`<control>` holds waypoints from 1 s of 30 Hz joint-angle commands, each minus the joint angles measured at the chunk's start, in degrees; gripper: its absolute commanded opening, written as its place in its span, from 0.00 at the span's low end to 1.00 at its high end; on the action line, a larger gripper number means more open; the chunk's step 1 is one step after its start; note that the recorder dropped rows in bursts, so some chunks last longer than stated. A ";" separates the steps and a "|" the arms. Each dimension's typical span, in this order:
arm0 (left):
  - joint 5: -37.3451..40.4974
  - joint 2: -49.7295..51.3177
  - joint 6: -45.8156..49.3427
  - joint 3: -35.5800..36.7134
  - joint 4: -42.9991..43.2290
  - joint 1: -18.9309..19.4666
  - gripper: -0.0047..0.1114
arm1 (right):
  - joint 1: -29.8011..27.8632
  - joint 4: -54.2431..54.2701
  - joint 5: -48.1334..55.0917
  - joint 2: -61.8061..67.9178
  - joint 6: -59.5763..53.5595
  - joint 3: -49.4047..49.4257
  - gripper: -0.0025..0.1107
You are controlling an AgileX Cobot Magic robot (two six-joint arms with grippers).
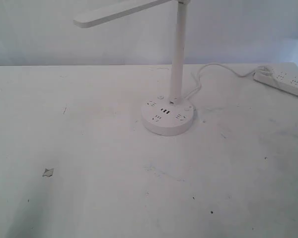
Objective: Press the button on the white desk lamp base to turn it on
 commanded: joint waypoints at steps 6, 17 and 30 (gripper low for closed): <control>0.05 -0.25 -0.06 0.19 -0.23 0.09 0.04 | -0.15 0.05 -0.78 -0.08 -0.65 0.28 0.02; 0.05 -0.25 -0.06 0.19 -0.23 0.09 0.04 | -0.15 0.05 -0.78 -0.08 -0.65 0.28 0.02; 0.05 -0.25 -0.06 0.19 -0.23 0.09 0.04 | -0.15 -3.79 -18.97 -0.08 -6.91 0.28 0.02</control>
